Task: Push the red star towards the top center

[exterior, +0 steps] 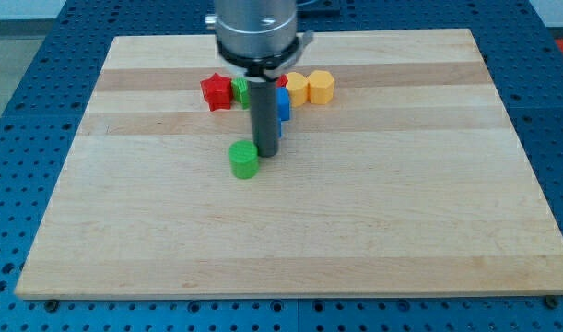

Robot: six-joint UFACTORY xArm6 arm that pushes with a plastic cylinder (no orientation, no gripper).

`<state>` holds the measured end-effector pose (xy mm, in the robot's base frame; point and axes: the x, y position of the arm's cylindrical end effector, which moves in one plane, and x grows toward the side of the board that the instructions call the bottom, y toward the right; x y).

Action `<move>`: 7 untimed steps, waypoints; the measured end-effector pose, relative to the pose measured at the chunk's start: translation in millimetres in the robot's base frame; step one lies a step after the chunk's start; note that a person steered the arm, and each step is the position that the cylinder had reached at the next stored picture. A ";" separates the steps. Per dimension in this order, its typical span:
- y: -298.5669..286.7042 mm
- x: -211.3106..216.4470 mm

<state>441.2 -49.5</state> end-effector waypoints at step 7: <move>-87.4 -78.2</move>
<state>363.1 -136.9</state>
